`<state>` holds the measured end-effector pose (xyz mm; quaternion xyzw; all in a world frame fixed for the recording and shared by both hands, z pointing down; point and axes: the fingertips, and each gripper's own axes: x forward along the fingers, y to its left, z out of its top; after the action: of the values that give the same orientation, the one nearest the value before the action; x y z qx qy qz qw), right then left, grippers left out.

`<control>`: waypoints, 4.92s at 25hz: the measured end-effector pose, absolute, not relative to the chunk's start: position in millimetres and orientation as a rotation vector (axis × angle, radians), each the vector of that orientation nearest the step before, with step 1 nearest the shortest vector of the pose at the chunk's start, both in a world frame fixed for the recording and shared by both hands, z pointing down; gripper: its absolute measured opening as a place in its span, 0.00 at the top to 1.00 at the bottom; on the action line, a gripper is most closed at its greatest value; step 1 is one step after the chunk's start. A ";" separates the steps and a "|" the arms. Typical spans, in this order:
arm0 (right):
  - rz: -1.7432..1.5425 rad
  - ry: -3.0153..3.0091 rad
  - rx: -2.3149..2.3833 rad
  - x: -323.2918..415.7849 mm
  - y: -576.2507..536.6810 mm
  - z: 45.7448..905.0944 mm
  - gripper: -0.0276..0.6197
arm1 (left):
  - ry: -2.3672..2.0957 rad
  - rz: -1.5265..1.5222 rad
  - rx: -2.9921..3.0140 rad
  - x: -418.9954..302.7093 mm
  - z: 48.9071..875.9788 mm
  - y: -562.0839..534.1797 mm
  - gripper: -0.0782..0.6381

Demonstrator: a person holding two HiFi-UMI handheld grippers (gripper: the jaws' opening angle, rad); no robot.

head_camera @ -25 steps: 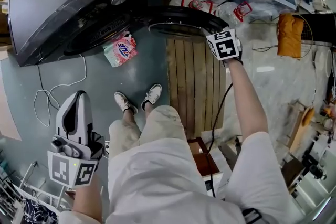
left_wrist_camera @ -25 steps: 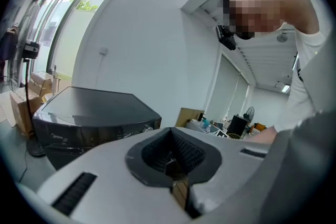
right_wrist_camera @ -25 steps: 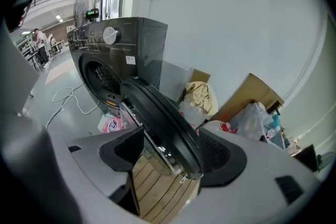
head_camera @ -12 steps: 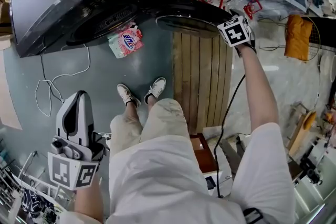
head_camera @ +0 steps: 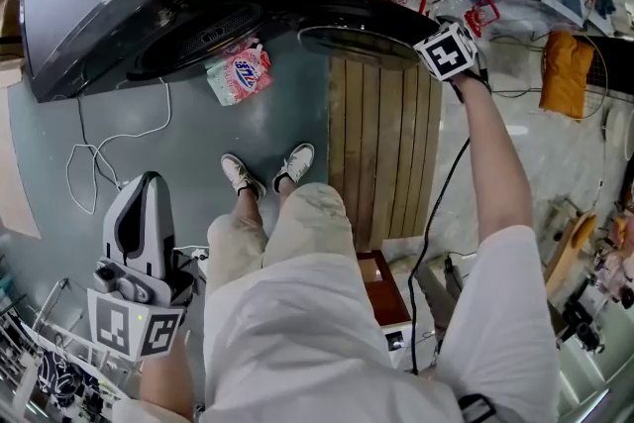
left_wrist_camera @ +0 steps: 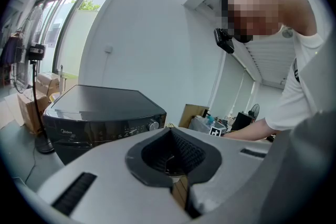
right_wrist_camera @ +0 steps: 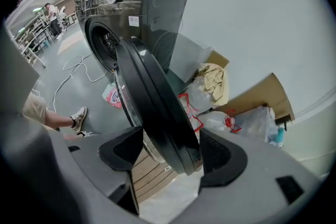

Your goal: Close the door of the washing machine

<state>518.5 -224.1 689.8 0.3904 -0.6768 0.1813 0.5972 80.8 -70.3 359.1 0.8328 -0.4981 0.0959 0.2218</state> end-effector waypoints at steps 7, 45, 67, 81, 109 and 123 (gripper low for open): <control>0.440 -1.538 0.906 520.9 -217.4 692.7 0.48 | -1.375 0.255 2.300 81.2 357.1 -68.8 0.88; 0.545 -1.465 1.047 463.2 -109.7 686.0 0.54 | -1.362 0.168 2.329 -1.0 338.0 -32.0 0.89; 0.601 -1.501 1.074 411.3 -62.1 686.1 0.59 | -1.335 0.146 2.348 -39.4 332.8 -28.4 0.88; 0.624 -1.535 1.064 346.0 -14.6 687.8 0.63 | -1.306 0.137 2.376 -71.1 327.2 -16.3 0.89; 0.618 -1.648 0.991 185.4 29.1 689.9 0.56 | -1.360 0.040 2.334 -146.1 331.7 -5.6 0.88; 0.453 -1.632 0.907 134.8 27.1 677.6 0.54 | -1.392 -0.033 2.288 -163.6 333.0 -9.3 0.88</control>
<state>134.8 27.1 677.6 0.3868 -0.6963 0.1934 0.5729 -163.6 -9.3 333.0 0.8315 -0.5059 -0.0118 0.2295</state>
